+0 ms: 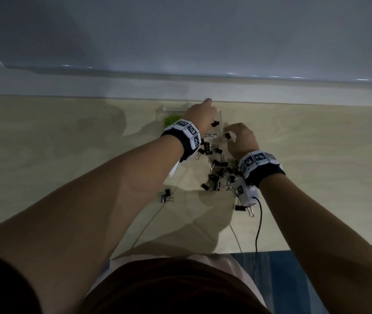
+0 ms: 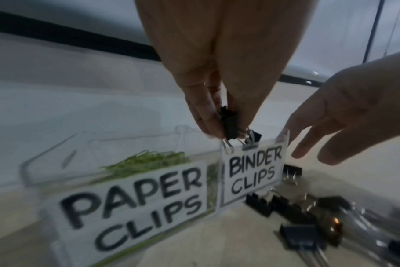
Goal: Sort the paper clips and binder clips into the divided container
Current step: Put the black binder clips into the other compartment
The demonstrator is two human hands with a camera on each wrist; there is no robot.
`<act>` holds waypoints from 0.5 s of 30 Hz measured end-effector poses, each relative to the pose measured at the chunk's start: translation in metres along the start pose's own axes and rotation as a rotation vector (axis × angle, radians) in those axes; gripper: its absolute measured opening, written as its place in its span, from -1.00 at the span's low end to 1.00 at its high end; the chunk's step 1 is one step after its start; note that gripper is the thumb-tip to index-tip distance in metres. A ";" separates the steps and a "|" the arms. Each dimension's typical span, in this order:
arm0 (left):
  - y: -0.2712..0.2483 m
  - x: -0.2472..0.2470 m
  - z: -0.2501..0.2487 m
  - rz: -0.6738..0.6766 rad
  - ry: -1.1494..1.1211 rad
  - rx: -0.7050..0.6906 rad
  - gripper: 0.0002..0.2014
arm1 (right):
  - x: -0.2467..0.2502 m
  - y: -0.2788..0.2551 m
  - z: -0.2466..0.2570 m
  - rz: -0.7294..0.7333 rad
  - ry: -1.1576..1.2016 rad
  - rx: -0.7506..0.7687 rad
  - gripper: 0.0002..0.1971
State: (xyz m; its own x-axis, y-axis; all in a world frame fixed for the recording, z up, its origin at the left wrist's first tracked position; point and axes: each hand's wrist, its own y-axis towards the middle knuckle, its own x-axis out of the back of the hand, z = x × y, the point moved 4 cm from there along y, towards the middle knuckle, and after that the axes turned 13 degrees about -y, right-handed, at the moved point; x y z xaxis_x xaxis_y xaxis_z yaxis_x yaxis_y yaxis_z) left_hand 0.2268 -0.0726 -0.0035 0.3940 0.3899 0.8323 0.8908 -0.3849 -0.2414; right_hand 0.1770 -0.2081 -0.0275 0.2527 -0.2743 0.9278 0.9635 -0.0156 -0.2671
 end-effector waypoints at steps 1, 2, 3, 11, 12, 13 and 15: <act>0.000 -0.004 0.001 0.031 0.030 0.000 -0.76 | -0.004 -0.004 0.002 0.046 -0.022 0.031 -0.63; 0.000 -0.008 0.002 0.047 0.035 -0.007 -0.77 | -0.007 -0.006 0.005 0.095 -0.045 0.048 -0.64; 0.000 -0.011 0.004 0.044 0.021 -0.022 -0.79 | -0.008 -0.009 0.008 0.134 -0.080 0.078 -0.64; -0.044 0.020 0.018 -0.124 -0.310 -0.148 -0.74 | -0.029 -0.032 0.014 0.198 -0.138 0.045 -0.56; -0.057 0.025 0.030 -0.169 -0.331 -0.146 -0.75 | -0.036 -0.037 0.014 0.191 -0.134 0.039 -0.55; -0.073 0.028 0.045 -0.199 -0.332 -0.127 -0.76 | -0.039 -0.044 0.016 0.167 -0.119 0.042 -0.57; -0.109 0.029 0.083 -0.218 -0.296 -0.056 -0.79 | -0.045 -0.055 0.023 0.121 -0.086 0.090 -0.59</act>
State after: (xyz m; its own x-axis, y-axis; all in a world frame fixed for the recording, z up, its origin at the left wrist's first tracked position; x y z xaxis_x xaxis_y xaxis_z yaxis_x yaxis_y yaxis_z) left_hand 0.1603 0.0501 0.0052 0.2521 0.6894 0.6791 0.9505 -0.3082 -0.0400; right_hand 0.1145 -0.1724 -0.0482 0.3701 -0.1859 0.9102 0.9287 0.1001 -0.3572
